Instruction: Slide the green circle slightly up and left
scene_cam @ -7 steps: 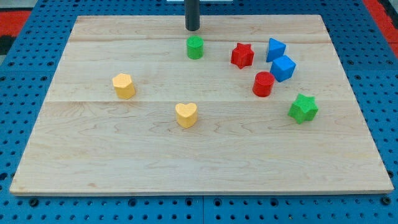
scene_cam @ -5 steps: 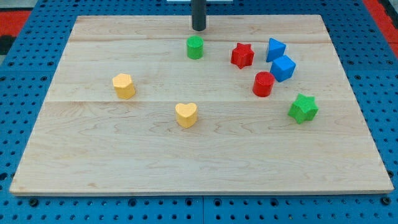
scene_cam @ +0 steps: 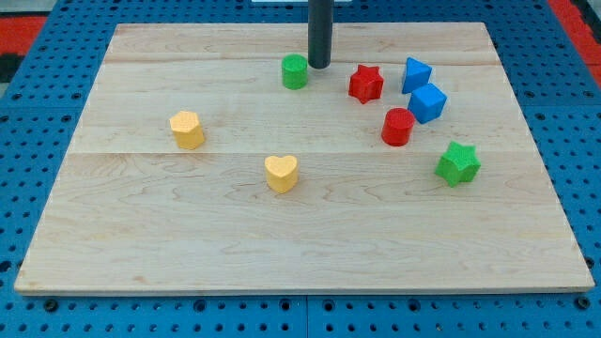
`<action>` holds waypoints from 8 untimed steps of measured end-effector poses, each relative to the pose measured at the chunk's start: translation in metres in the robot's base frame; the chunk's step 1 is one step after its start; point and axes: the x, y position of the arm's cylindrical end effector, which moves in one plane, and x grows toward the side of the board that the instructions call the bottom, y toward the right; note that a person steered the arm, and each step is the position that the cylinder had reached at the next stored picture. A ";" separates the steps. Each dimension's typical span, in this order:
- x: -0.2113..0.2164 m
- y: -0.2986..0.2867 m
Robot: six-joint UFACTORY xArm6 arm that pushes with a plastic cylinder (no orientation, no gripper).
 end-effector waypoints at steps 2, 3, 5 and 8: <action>0.043 -0.002; 0.046 -0.048; 0.018 -0.075; 0.061 -0.093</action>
